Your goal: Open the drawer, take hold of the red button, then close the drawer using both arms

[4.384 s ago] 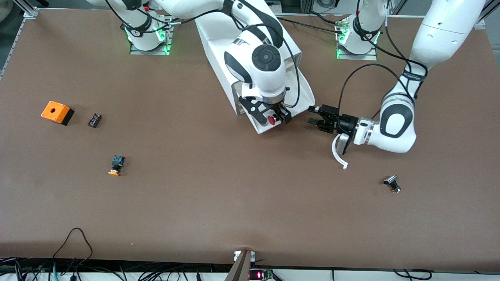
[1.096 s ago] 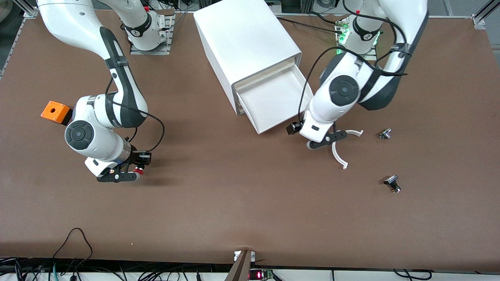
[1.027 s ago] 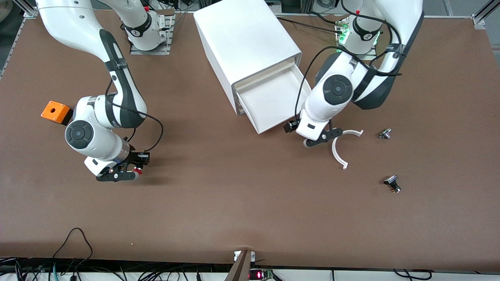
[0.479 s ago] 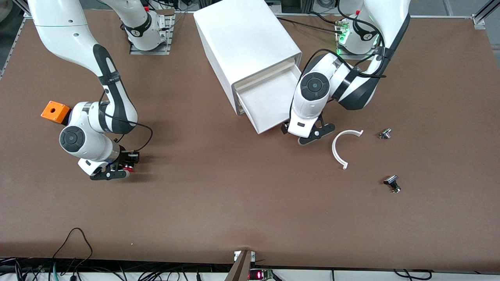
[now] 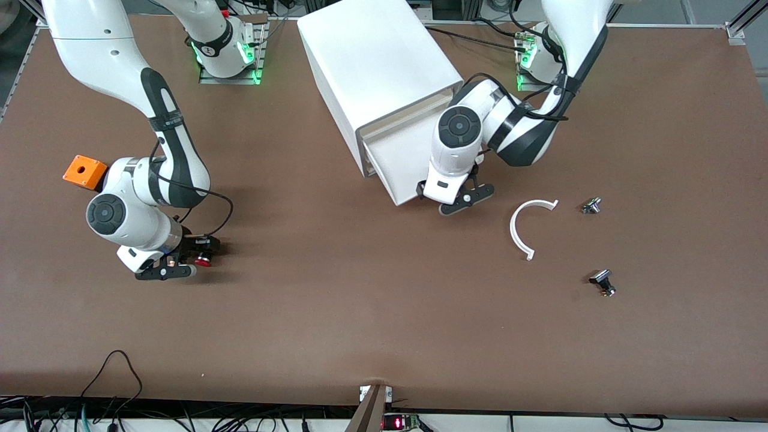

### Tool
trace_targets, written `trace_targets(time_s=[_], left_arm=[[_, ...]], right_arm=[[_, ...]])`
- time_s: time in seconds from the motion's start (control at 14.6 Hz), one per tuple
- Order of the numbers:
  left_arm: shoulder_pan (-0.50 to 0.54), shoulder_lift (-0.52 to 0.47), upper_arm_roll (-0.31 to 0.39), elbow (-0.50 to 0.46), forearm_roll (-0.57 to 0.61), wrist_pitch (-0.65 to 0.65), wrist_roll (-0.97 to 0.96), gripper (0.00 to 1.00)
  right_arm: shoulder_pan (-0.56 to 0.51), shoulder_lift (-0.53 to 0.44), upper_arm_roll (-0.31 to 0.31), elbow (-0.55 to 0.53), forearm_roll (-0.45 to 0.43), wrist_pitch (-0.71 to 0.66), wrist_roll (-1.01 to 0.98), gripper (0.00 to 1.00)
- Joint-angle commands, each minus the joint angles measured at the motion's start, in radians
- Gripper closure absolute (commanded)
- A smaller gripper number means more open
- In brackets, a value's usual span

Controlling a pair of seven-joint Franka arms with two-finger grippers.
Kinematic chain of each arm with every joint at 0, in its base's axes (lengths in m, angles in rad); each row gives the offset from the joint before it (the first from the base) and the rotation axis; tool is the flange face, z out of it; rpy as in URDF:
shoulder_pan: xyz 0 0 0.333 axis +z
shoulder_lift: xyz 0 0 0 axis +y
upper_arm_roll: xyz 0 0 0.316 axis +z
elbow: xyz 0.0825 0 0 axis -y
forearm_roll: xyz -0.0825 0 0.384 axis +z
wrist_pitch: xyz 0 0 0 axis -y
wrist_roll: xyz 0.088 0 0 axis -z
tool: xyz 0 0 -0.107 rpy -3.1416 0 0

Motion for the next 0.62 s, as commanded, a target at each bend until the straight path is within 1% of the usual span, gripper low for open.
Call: trace_targets(time_s=[0.0, 0.14, 0.34, 0.48, 0.55], left_arm=[[-0.006, -0.013, -0.036, -0.02, 0.024, -0.005, -0.028, 0.01], [-0.005, -0.016, -0.059, -0.037, 0.013, -0.009, -0.027, 0.01], [-0.001, -0.016, -0.105, -0.038, 0.011, -0.084, -0.026, 0.01], [0.003, -0.017, -0.137, -0.037, -0.01, -0.115, -0.028, 0.01], [0.003, -0.019, -0.143, -0.037, -0.033, -0.118, -0.028, 0.01]], right_arm=[[-0.009, -0.056, 0.009, 0.035, 0.016, -0.079, -0.03, 0.01], [-0.008, -0.105, 0.008, 0.043, 0.01, -0.085, -0.079, 0.01], [-0.009, -0.182, 0.006, 0.052, 0.011, -0.111, -0.065, 0.01], [-0.008, -0.243, 0.006, 0.068, 0.011, -0.174, -0.029, 0.01], [-0.002, -0.268, 0.008, 0.098, 0.005, -0.237, -0.004, 0.01]])
